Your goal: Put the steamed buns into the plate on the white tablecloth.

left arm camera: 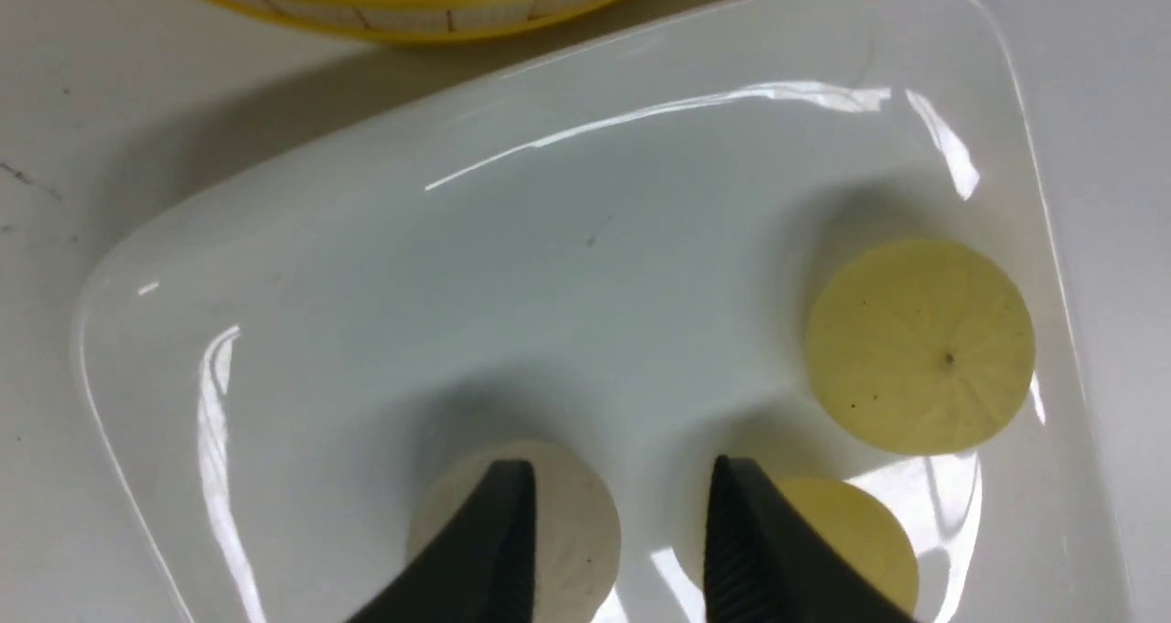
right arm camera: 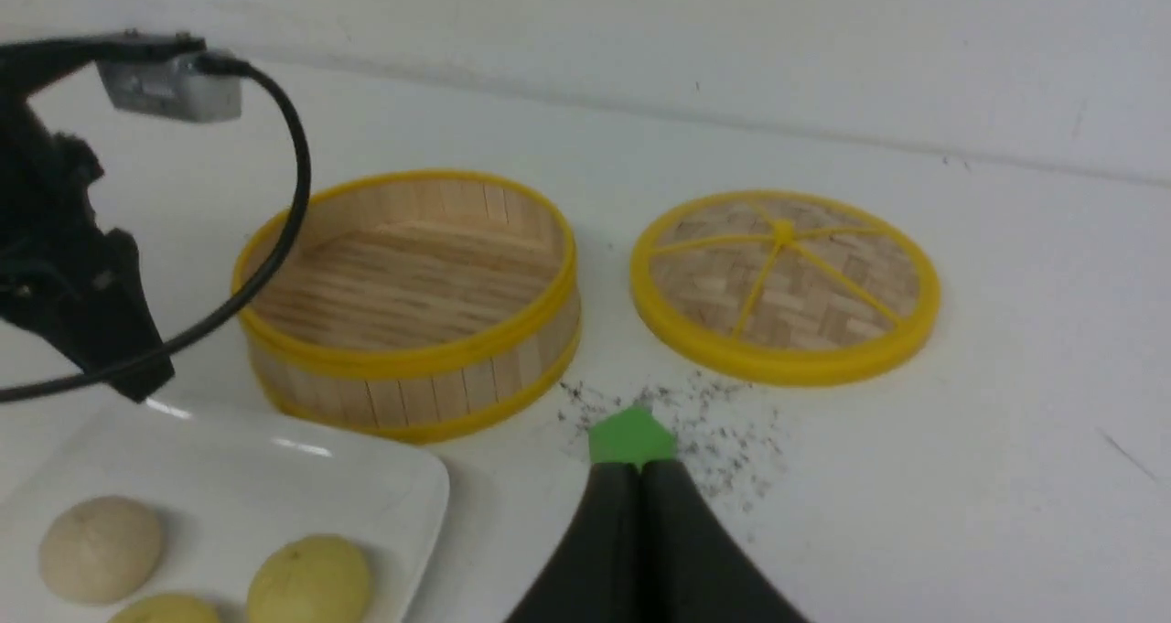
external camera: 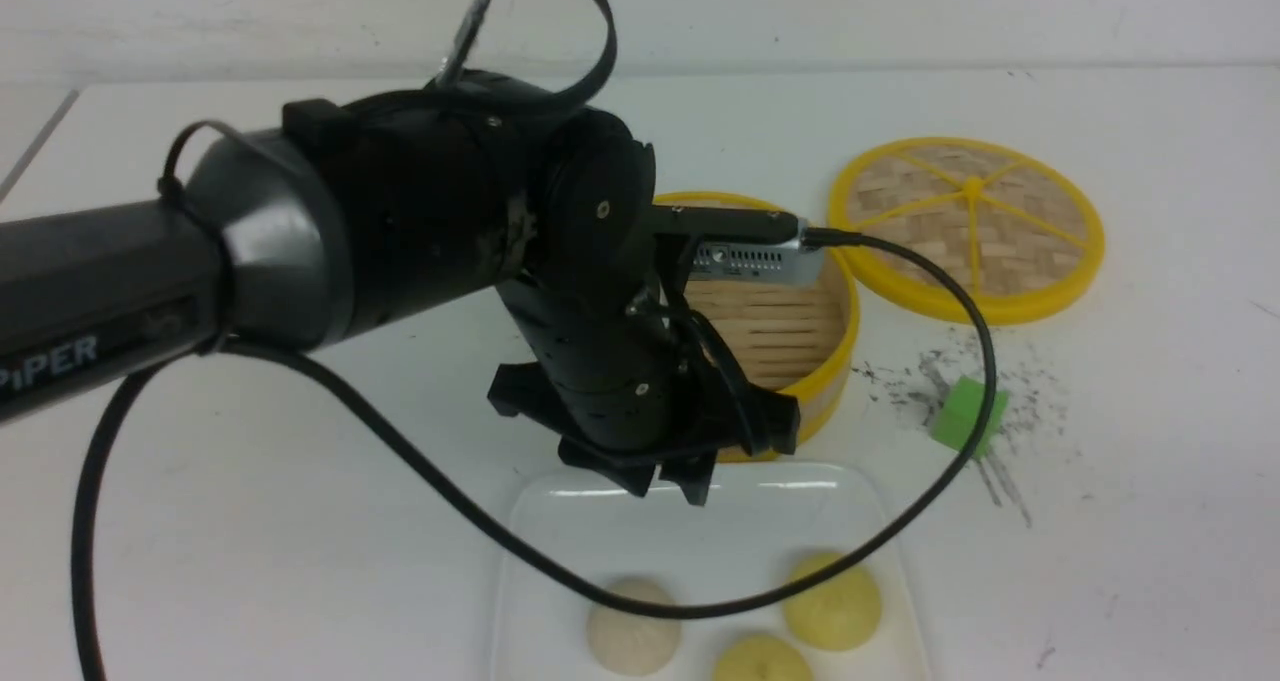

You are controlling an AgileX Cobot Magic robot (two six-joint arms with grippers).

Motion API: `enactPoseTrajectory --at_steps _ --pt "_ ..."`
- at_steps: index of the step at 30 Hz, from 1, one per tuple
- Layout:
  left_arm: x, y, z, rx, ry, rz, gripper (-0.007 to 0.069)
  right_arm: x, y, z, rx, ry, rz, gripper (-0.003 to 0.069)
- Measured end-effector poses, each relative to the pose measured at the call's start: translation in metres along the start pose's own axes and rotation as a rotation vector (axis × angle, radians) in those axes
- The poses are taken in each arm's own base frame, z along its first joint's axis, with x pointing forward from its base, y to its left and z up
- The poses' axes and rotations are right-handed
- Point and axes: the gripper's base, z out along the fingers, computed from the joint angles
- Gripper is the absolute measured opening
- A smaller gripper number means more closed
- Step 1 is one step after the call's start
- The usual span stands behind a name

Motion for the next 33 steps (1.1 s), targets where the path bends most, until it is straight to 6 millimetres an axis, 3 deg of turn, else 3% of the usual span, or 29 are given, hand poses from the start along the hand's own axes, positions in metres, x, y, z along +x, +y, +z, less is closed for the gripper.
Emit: enactPoseTrajectory --at_steps 1,5,10,14,33 --pt "0.0 0.0 0.0 -0.001 0.0 0.001 0.0241 0.0 0.0 0.001 -0.001 -0.006 0.001 -0.0017" --pt "-0.001 0.002 0.0 -0.023 -0.009 0.019 0.0097 0.002 0.001 0.009 -0.015 -0.082 0.011 -0.0017" --pt "-0.001 0.004 0.0 -0.041 -0.012 0.032 0.0003 0.007 0.002 0.009 -0.027 -0.025 0.042 -0.0017" --pt "-0.002 0.004 0.0 -0.042 -0.016 0.034 0.0002 0.016 0.004 0.009 -0.041 0.063 0.075 -0.0016" --pt "-0.004 0.004 0.0 -0.042 -0.042 0.043 0.0002 0.01 0.004 0.01 -0.048 -0.009 0.077 -0.0006"
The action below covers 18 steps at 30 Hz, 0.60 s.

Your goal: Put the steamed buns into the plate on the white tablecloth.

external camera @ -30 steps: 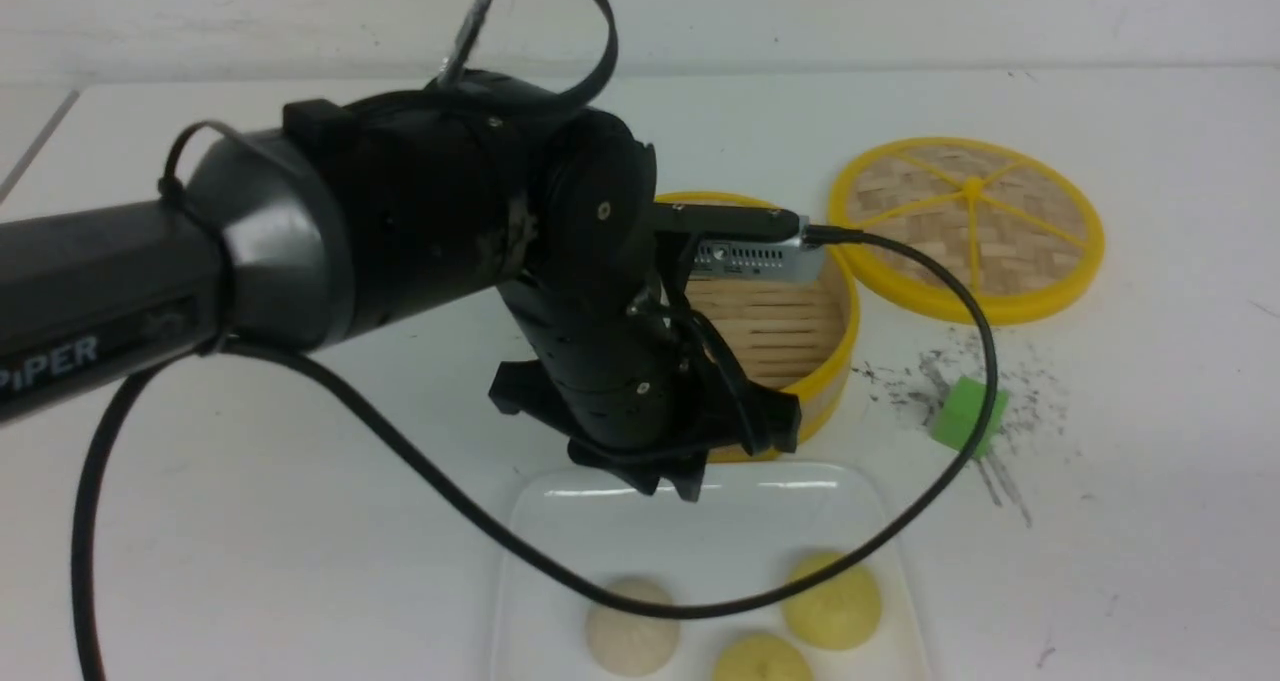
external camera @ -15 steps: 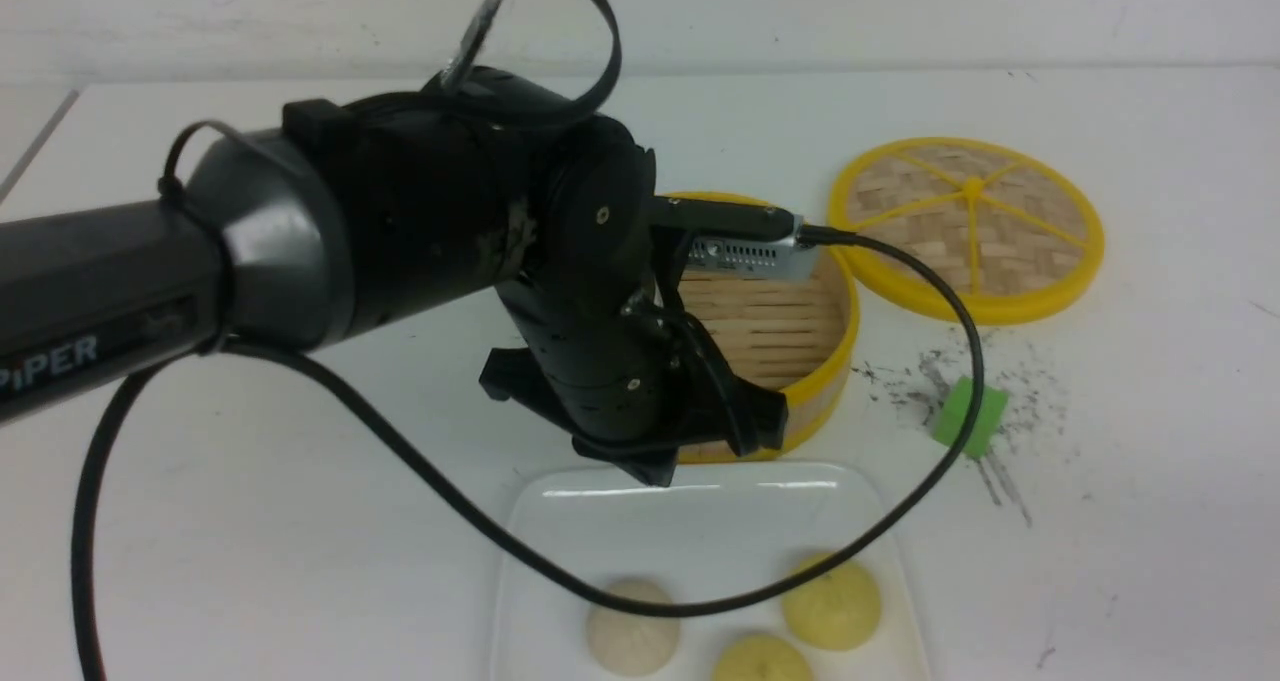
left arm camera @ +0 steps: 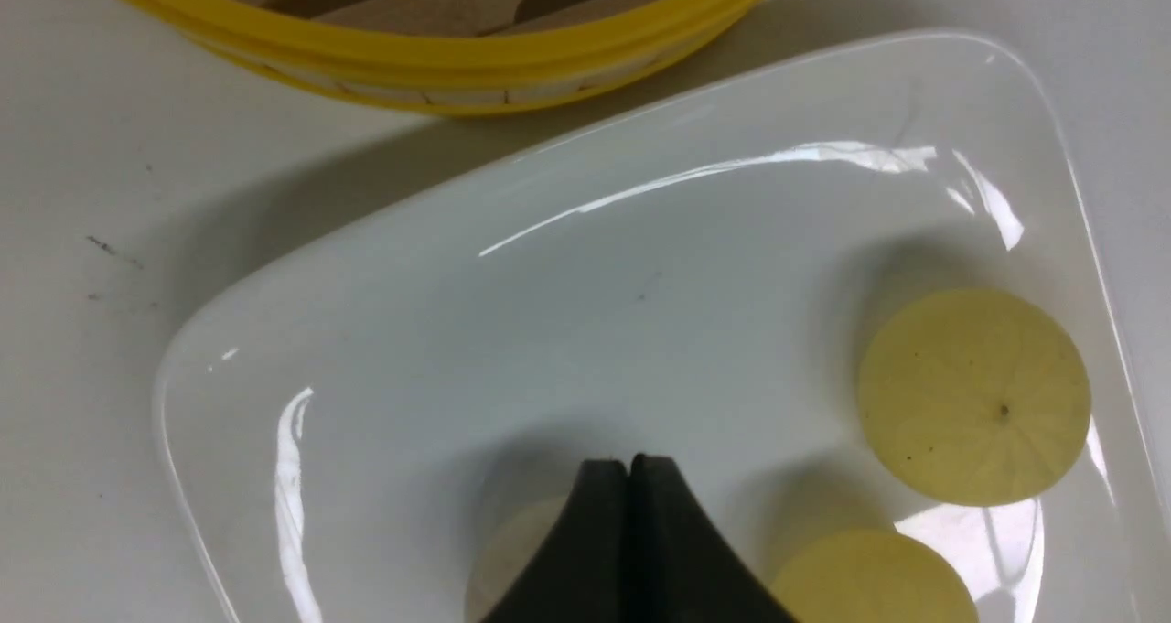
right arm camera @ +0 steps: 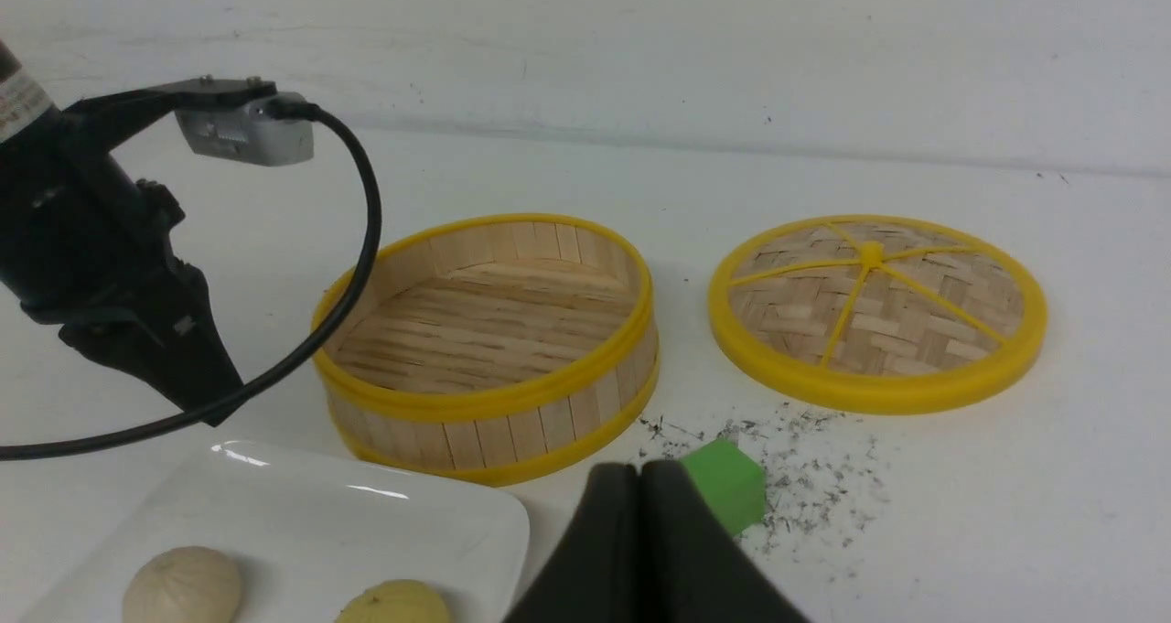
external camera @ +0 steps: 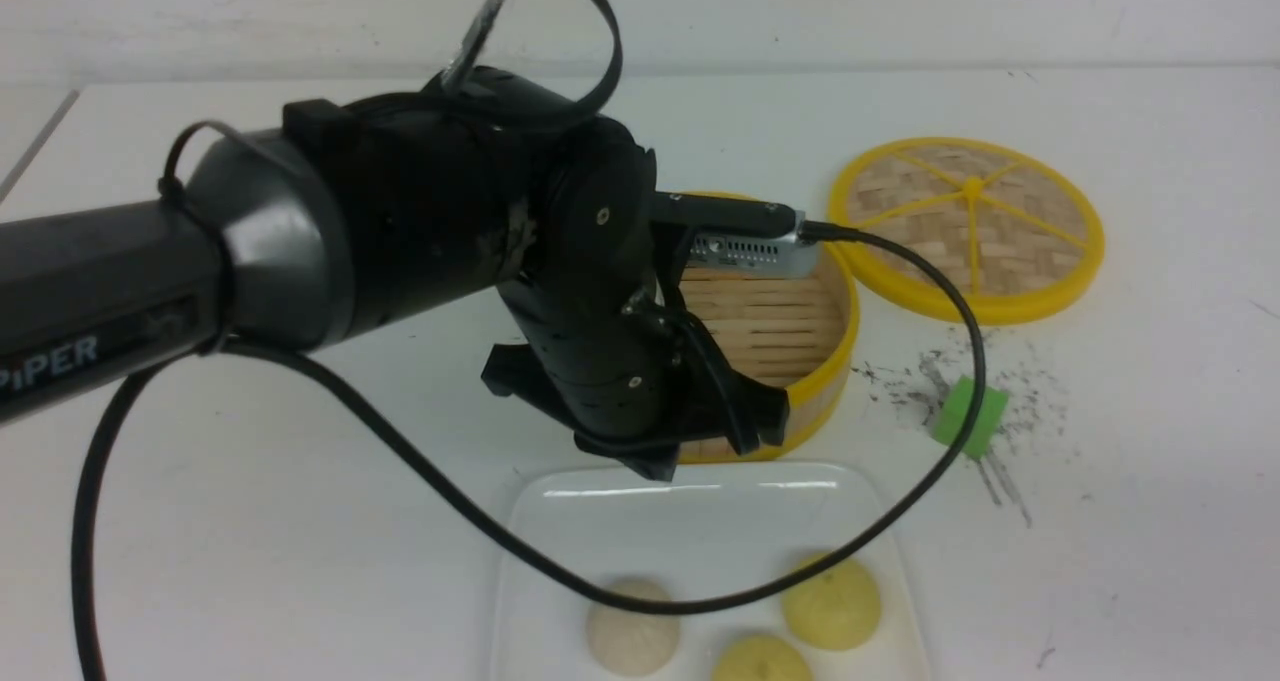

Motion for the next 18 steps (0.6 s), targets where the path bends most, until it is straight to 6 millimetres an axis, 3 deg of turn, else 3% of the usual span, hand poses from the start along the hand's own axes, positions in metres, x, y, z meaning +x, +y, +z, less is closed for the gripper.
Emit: enactPoseTrajectory --at_steps 11,17,18 --pt "-0.001 0.0 0.0 0.003 -0.006 -0.001 0.0012 0.004 -0.001 0.001 0.0 0.0 0.0 0.0001" --pt "-0.001 0.001 0.0 -0.007 -0.01 -0.008 0.0015 0.03 -0.007 0.009 0.064 -0.051 0.001 0.0005" --pt "-0.001 0.001 0.0 -0.014 -0.013 -0.003 0.0016 0.042 -0.011 0.013 0.105 -0.054 -0.003 0.0006"
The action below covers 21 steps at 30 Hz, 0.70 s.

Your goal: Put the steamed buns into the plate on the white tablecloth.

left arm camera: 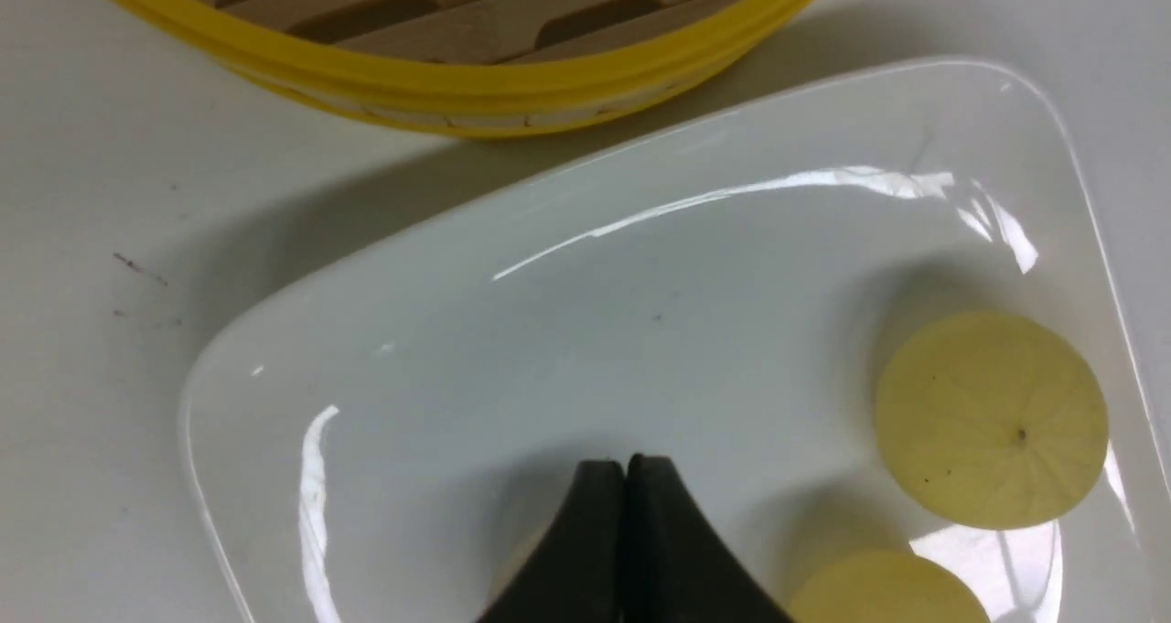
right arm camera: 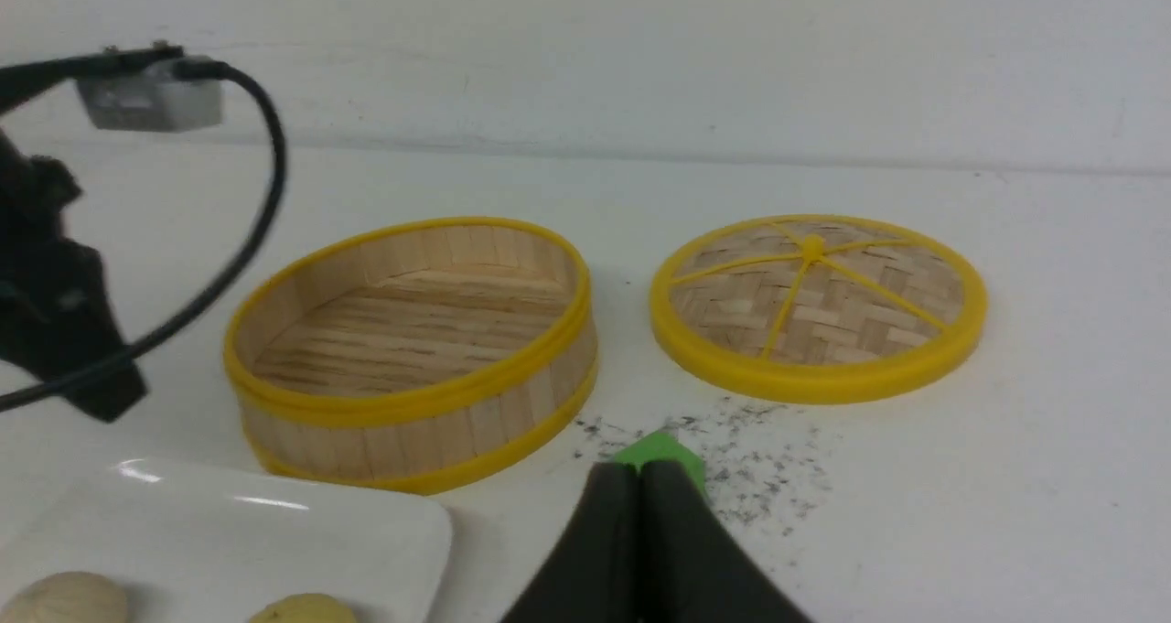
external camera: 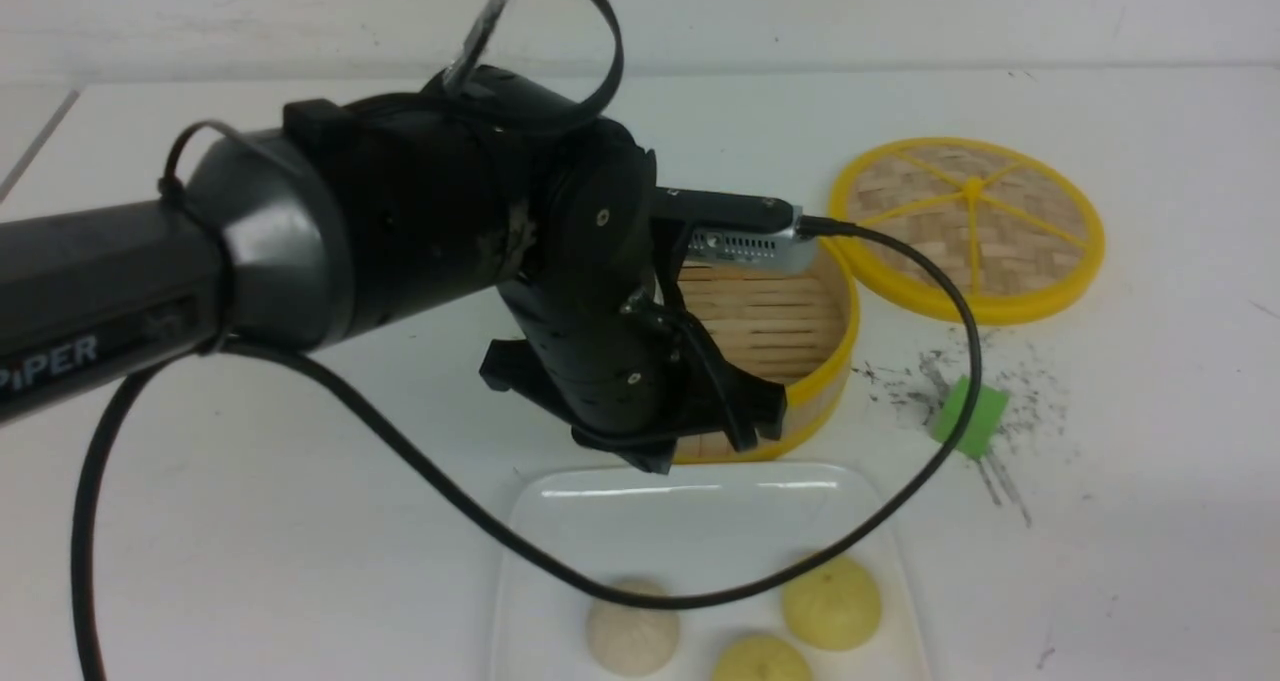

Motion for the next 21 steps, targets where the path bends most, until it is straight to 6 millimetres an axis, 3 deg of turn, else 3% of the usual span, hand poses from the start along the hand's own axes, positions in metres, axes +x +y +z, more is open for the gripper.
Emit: enactPoseTrajectory --at_steps 6,11,13,15,16,19,20,21 --pt "0.0 0.003 -0.007 -0.027 -0.02 0.024 0.0018 0.043 -0.013 0.013 0.159 0.094 0.005 0.0012" --pt "0.001 0.008 -0.041 -0.04 -0.092 0.049 0.002 0.061 -0.019 0.016 0.228 0.145 0.02 0.0015" --pt "0.006 0.015 -0.076 -0.053 -0.169 0.067 0.002 0.07 -0.022 0.017 0.256 0.178 0.029 0.0018" --pt "0.012 0.021 -0.1 -0.067 -0.213 0.075 0.002 0.073 -0.023 0.017 0.271 0.186 0.033 0.0021" --pt "0.013 0.021 -0.103 -0.072 -0.22 0.077 0.002 0.073 -0.023 0.017 0.273 0.186 0.033 0.0021" --pt "0.032 0.038 -0.153 -0.122 -0.306 0.086 0.002 0.073 -0.024 0.016 0.3 0.186 0.04 0.0022" --pt "0.033 0.039 -0.156 -0.13 -0.313 0.089 0.002 0.073 -0.024 0.016 0.303 0.186 0.04 0.0022" --pt "0.041 0.046 -0.173 -0.154 -0.35 0.088 0.002 0.073 -0.025 0.016 0.314 0.184 0.043 0.0022"
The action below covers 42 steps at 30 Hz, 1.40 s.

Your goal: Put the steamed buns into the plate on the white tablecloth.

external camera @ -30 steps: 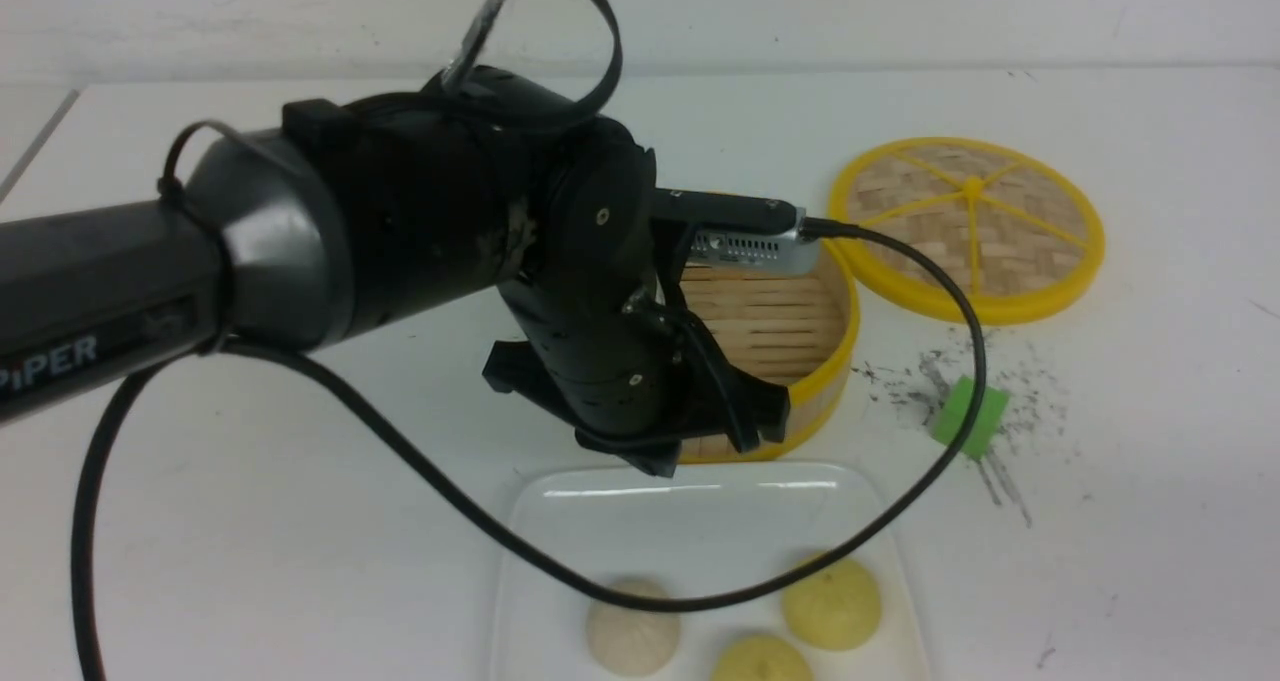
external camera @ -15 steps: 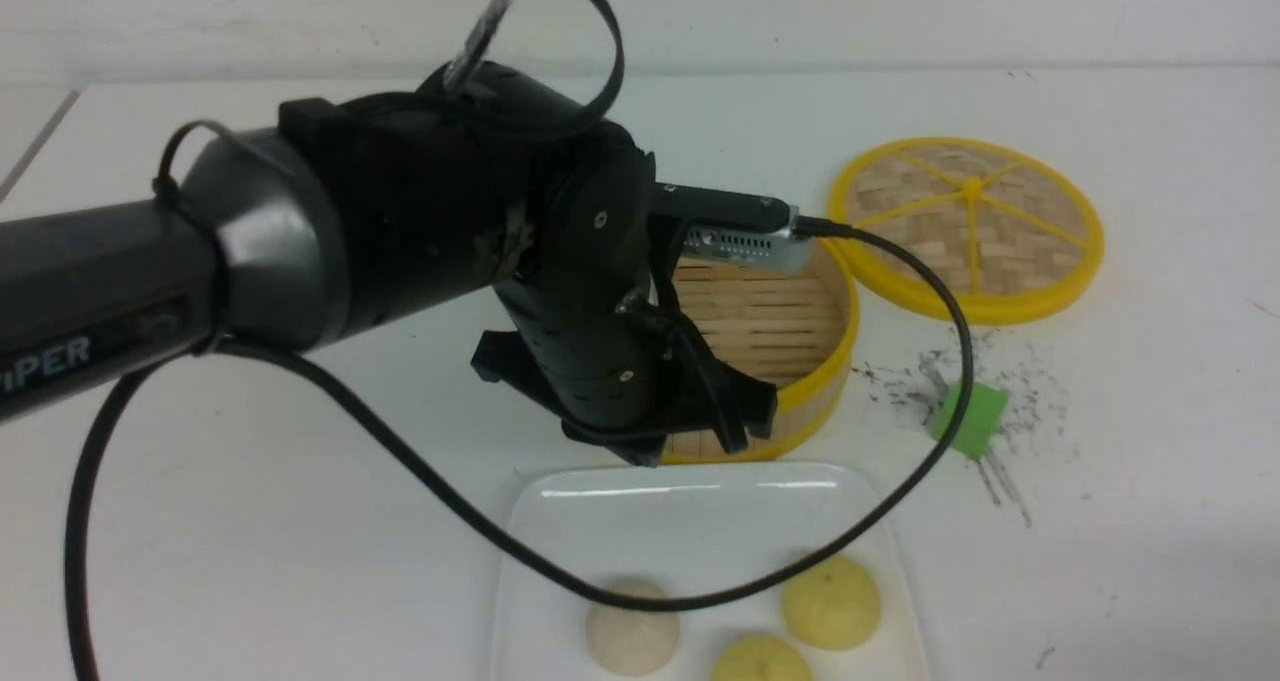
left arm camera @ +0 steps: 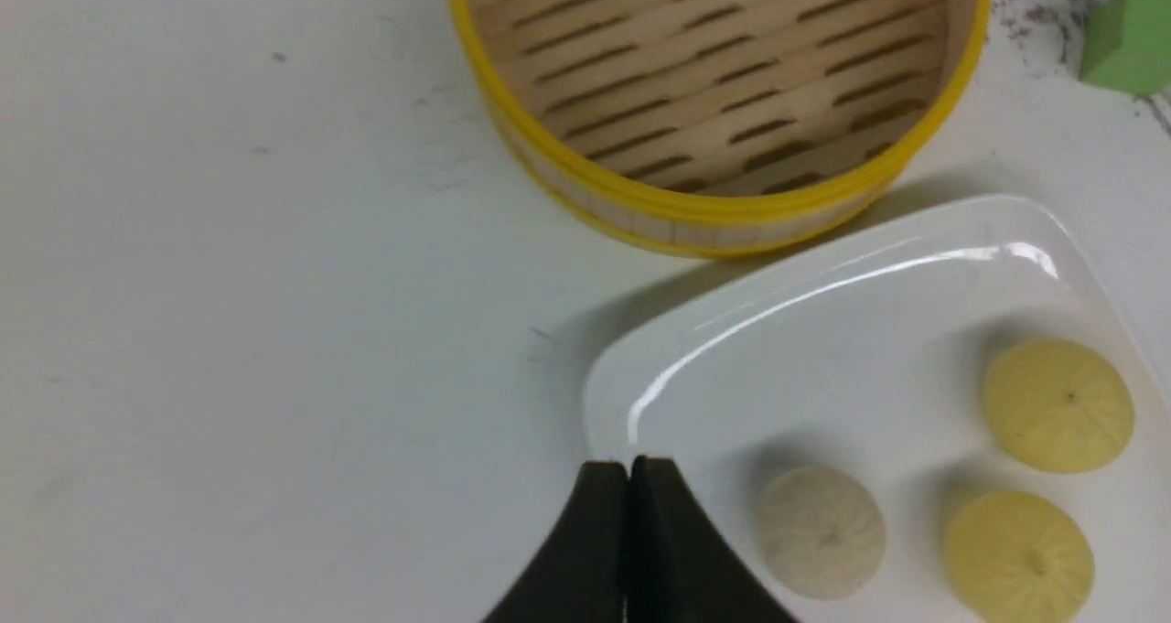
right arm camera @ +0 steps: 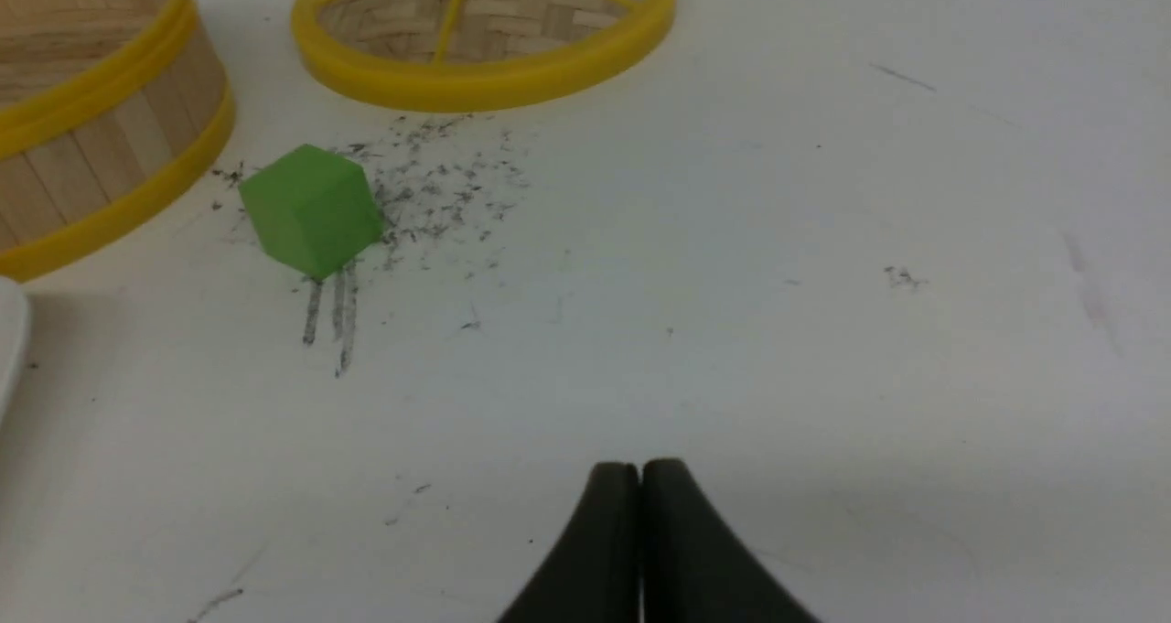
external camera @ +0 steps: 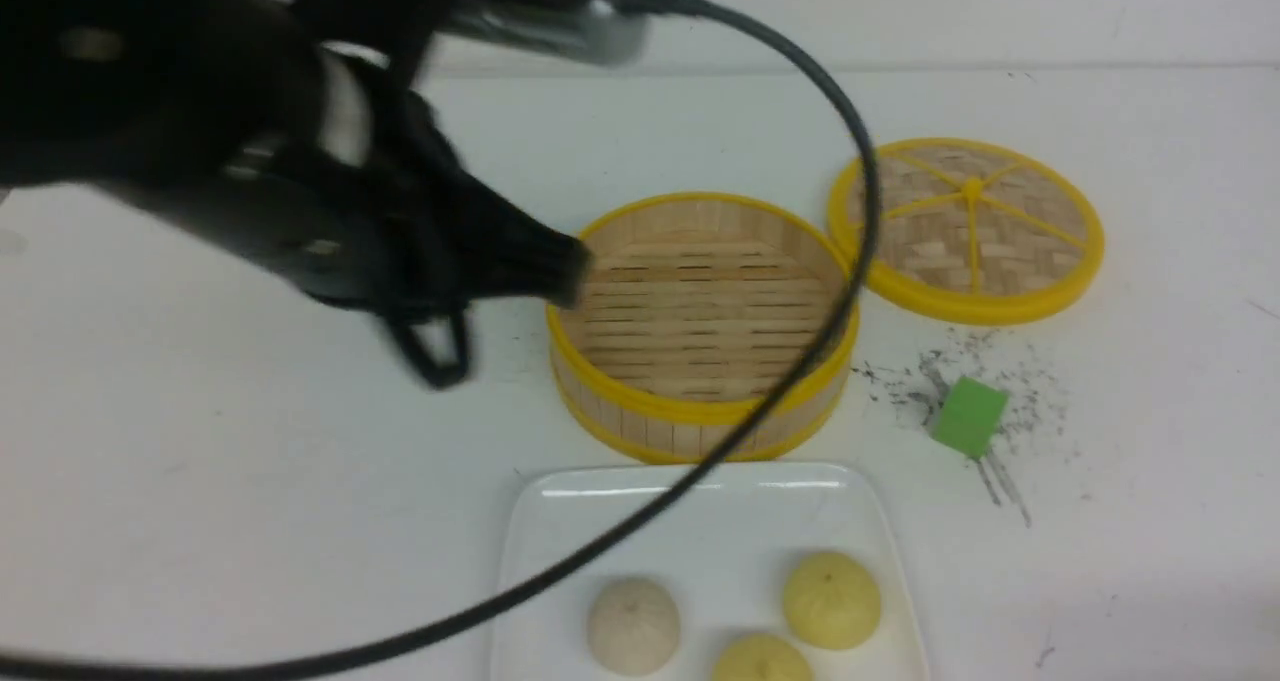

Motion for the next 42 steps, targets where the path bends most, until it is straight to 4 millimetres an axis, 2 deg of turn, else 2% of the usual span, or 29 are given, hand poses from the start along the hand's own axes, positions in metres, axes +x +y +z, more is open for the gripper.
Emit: enactPoseTrajectory --at_steps 4,6,7,9,11,12,13,15,18,26,42 --pt "0.016 0.027 -0.051 -0.053 -0.09 -0.02 0.002 0.0 0.0 0.0 0.007 -0.001 0.002 0.0027" --pt "0.022 0.032 -0.06 -0.059 -0.107 -0.032 0.002 0.0 0.0 0.0 0.007 -0.001 0.002 0.0027" --pt "0.035 0.04 -0.071 -0.065 -0.129 -0.052 0.002 0.0 0.0 0.0 0.007 -0.001 0.002 0.0029" --pt "0.051 0.046 -0.077 -0.058 -0.151 -0.072 0.002 0.0 0.0 0.0 0.007 -0.001 0.002 0.0032" --pt "0.078 0.051 -0.074 -0.041 -0.165 -0.086 0.002 0.0 0.0 0.0 0.007 -0.001 0.002 0.0036" --pt "0.08 0.051 -0.071 -0.043 -0.154 -0.083 0.002 0.0 0.0 0.0 0.007 -0.001 0.002 0.0036" --pt "0.096 0.053 -0.067 -0.029 -0.164 -0.094 0.002 0.0 0.0 0.0 0.007 -0.001 0.002 0.0038" --pt "0.117 0.054 -0.054 -0.015 -0.16 -0.117 0.002 0.0 0.0 0.0 0.007 -0.001 0.002 0.0041" --pt "0.137 0.052 -0.038 0.028 -0.192 -0.183 0.0023 0.0 0.0 0.0 0.007 -0.001 0.001 0.0044" --pt "0.141 0.045 -0.027 0.128 -0.307 -0.294 0.0031 0.0 0.0 0.0 0.008 -0.001 0.0 0.0056" --pt "0.143 0.061 -0.026 -0.059 -0.305 -0.2 0.0037 0.0 0.0 0.0 0.008 -0.001 0.0 0.008"
